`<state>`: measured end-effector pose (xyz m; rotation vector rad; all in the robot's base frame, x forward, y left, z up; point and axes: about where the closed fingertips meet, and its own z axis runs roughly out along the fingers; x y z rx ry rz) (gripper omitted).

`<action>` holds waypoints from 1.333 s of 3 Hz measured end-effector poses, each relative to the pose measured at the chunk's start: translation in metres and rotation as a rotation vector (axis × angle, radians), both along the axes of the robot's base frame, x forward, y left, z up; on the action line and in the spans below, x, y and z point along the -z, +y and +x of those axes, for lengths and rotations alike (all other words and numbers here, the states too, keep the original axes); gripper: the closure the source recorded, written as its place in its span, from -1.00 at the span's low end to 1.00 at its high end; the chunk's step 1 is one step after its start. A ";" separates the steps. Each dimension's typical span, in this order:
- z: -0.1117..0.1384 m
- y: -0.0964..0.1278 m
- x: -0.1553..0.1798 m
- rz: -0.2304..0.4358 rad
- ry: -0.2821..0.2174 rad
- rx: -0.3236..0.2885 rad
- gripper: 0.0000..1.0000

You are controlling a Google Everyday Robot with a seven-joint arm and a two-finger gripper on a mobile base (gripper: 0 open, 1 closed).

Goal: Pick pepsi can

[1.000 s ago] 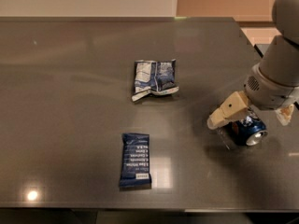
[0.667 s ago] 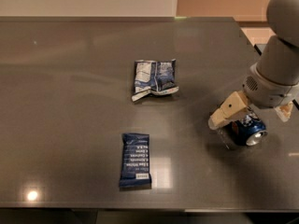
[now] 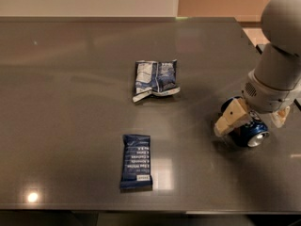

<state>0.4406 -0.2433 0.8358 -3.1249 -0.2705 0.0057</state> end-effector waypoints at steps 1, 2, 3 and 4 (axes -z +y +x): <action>0.000 0.000 0.003 0.000 0.007 -0.003 -0.22; 0.002 0.002 0.000 -0.002 0.005 0.005 0.22; 0.000 0.020 -0.016 -0.011 -0.020 0.017 0.71; -0.005 0.050 -0.045 0.011 -0.042 -0.006 1.00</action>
Offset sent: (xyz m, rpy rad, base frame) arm -0.0027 0.0033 0.0046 -0.0124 0.0317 -0.0159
